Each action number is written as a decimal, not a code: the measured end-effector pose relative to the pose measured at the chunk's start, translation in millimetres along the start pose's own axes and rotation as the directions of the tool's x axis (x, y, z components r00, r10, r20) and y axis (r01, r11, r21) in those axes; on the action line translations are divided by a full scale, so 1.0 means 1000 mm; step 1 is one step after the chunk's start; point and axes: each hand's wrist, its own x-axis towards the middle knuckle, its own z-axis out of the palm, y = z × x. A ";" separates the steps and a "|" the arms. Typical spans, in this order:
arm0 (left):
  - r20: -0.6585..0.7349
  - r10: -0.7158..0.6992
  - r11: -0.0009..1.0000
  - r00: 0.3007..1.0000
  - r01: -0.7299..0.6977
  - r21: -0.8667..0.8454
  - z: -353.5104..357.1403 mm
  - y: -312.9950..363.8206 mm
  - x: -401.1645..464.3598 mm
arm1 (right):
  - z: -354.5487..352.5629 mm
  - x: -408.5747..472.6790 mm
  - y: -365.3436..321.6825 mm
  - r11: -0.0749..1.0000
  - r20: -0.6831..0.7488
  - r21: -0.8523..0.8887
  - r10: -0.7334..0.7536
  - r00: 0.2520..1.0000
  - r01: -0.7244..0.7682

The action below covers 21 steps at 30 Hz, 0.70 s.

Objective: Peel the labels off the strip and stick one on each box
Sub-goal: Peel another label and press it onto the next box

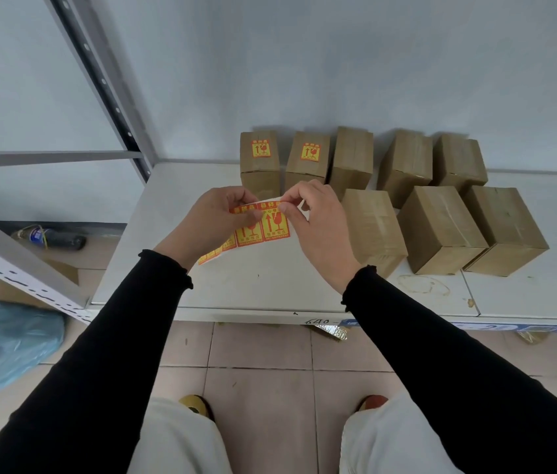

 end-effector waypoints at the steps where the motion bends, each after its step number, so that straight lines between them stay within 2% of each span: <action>1: -0.002 -0.006 1.000 1.000 0.006 0.011 -0.001 -0.002 0.001 | 0.001 0.000 0.001 1.000 0.003 0.014 0.011 1.000 -0.011; 5: -0.039 -0.043 0.995 0.998 0.046 0.083 -0.001 -0.015 0.007 | 0.003 0.001 0.008 0.995 0.013 0.065 0.078 0.997 -0.078; 7: -0.078 -0.028 0.977 0.997 0.043 0.209 0.000 -0.025 0.014 | 0.004 0.001 0.010 0.991 0.028 0.082 0.109 0.994 -0.111; 11: -0.099 -0.016 0.870 0.995 0.062 0.490 0.014 -0.053 0.025 | 0.002 0.001 0.013 0.983 0.085 0.088 0.153 0.985 -0.161; 16: -0.126 -0.008 0.811 0.992 0.081 0.579 0.041 -0.090 0.031 | 0.000 -0.002 0.019 0.969 0.102 0.146 0.186 0.977 -0.199; 19: -0.214 0.073 0.752 0.974 0.087 0.653 0.050 -0.095 0.035 | -0.002 -0.001 0.022 0.965 0.087 0.171 0.188 0.978 -0.201; 21: -0.288 0.144 0.774 0.947 0.073 0.628 0.054 -0.087 0.037 | -0.003 0.001 0.025 0.966 0.072 0.170 0.186 0.980 -0.196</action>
